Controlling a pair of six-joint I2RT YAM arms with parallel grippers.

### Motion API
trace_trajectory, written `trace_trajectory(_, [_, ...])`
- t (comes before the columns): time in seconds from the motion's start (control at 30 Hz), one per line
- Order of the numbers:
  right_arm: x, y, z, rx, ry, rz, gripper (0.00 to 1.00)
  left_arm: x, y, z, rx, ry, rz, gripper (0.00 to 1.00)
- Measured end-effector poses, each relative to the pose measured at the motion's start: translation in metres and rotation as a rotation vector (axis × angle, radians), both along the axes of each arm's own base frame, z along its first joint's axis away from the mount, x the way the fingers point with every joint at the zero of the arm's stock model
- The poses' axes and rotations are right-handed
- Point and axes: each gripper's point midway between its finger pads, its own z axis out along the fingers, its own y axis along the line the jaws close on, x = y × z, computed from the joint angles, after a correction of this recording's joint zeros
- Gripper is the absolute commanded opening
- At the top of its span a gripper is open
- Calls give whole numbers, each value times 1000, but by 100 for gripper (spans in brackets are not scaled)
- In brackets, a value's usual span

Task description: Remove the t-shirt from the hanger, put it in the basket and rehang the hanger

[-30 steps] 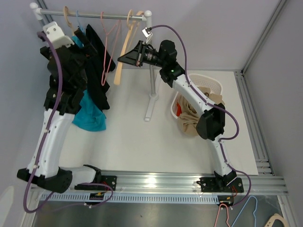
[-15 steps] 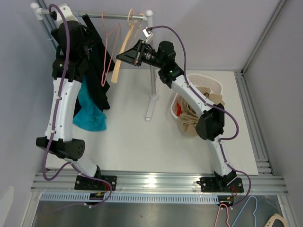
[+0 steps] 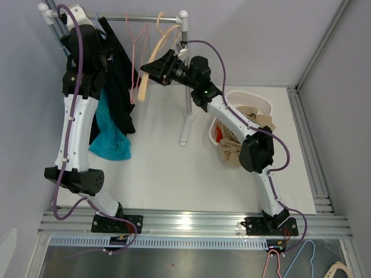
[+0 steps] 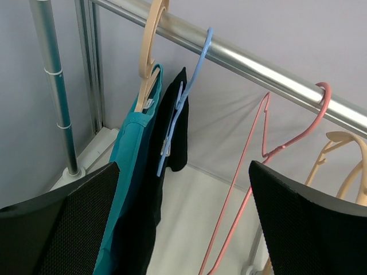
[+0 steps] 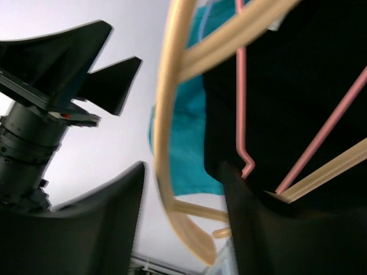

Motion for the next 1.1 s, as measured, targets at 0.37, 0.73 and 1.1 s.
trace_trajectory(0.37, [-4, -6, -22, -93, 40, -26, 80, 24, 5, 7, 39, -23, -8, 99])
trace_trajectory(0.73, [-54, -54, 5, -204, -3, -133, 83, 58, 13, -20, 52, 34, -33, 98])
trace_trajectory(1.1, [-98, -117, -7, -370, -99, -243, 83, 78, 11, -56, 27, 111, -73, 62])
